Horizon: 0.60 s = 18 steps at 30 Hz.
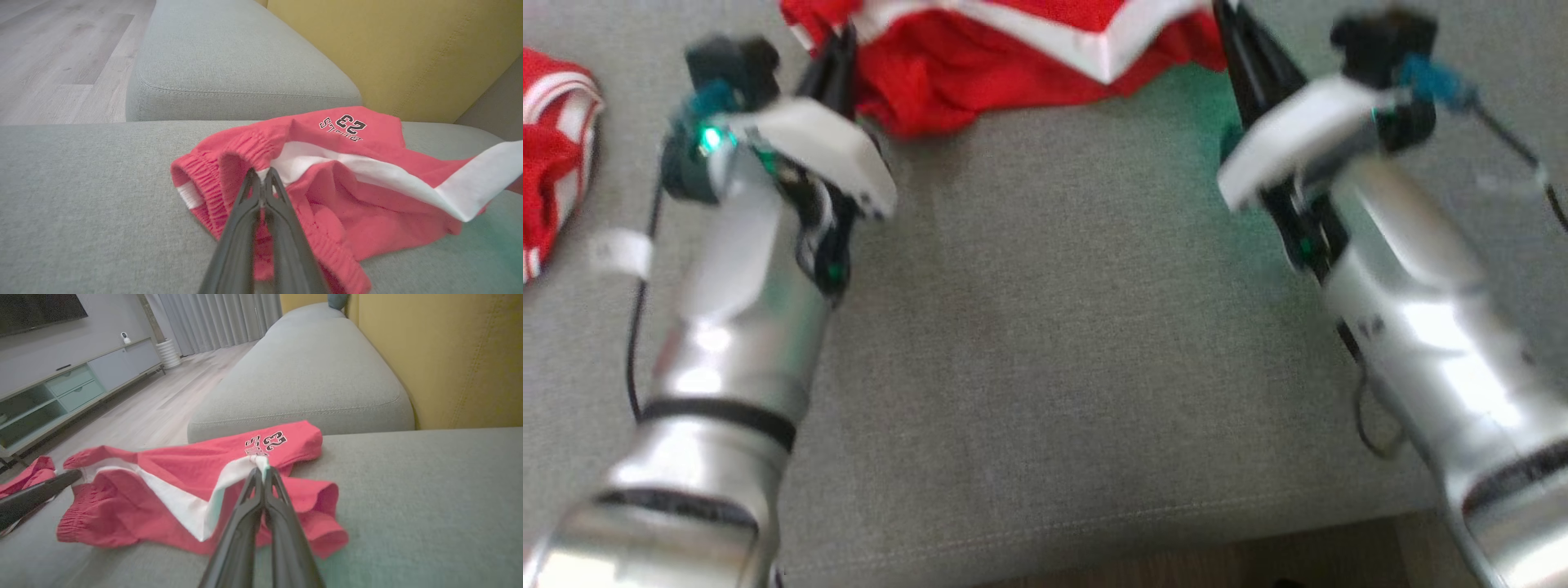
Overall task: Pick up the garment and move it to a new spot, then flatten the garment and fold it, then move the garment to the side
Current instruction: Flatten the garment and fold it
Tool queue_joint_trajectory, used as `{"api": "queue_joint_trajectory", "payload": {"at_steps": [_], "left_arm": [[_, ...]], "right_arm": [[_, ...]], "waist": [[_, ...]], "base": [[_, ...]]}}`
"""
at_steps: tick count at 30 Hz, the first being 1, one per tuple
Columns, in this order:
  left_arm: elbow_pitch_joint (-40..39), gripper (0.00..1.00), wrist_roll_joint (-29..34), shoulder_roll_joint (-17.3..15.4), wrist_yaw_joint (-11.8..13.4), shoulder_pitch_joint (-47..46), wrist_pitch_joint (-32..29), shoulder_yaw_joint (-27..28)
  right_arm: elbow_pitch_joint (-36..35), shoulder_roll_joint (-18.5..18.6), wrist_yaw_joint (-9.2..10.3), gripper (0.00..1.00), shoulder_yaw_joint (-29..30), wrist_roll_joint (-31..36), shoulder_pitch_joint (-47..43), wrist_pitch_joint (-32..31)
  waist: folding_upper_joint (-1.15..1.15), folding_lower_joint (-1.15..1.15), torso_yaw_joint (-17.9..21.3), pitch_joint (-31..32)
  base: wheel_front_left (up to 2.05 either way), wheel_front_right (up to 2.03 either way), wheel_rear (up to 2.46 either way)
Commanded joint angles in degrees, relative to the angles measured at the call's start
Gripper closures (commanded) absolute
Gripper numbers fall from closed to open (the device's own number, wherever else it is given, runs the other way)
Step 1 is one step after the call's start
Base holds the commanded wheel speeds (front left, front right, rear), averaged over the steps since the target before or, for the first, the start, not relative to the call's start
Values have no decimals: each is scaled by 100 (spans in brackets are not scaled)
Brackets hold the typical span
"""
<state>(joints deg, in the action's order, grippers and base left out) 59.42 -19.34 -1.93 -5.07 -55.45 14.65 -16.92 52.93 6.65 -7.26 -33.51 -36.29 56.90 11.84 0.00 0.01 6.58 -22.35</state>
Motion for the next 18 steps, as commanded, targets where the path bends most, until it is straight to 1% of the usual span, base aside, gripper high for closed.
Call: {"api": "queue_joint_trajectory", "payload": {"at_steps": [1,5,7,11,14,17,18], "left_arm": [[-354,100,48,-140,12,202,34,53],[-1188,100,138,-118,29,1145,34,53],[-1675,100,172,-114,30,1691,34,66],[-2671,100,283,-159,66,2841,34,51],[-3224,100,310,-252,179,3661,-93,-33],[-3983,100,321,-362,299,4338,-490,-142],[-4568,100,327,-458,363,4770,-817,-229]], "right_arm": [[-318,121,-23,100,-115,-107,-277,93],[-995,560,-23,100,-249,-378,-1211,215],[-1401,781,-23,100,-166,-480,-1750,252],[-2215,1237,-23,100,149,-448,-2892,258],[-2691,1473,-23,100,748,-294,-3773,38],[-3391,1492,-23,100,1392,-14,-4649,-372],[-3936,1413,-23,100,1863,220,-5238,-767]], "waist": [[0,-1,-53,82],[0,-1,-58,334],[0,-1,-55,489],[0,-1,-62,814],[0,-1,-123,1054],[0,-1,-189,1266],[0,-1,-239,1378]], "base": [[0,0,0],[0,0,0],[0,0,0],[0,0,0],[0,0,0],[0,0,0],[0,0,0]]}}
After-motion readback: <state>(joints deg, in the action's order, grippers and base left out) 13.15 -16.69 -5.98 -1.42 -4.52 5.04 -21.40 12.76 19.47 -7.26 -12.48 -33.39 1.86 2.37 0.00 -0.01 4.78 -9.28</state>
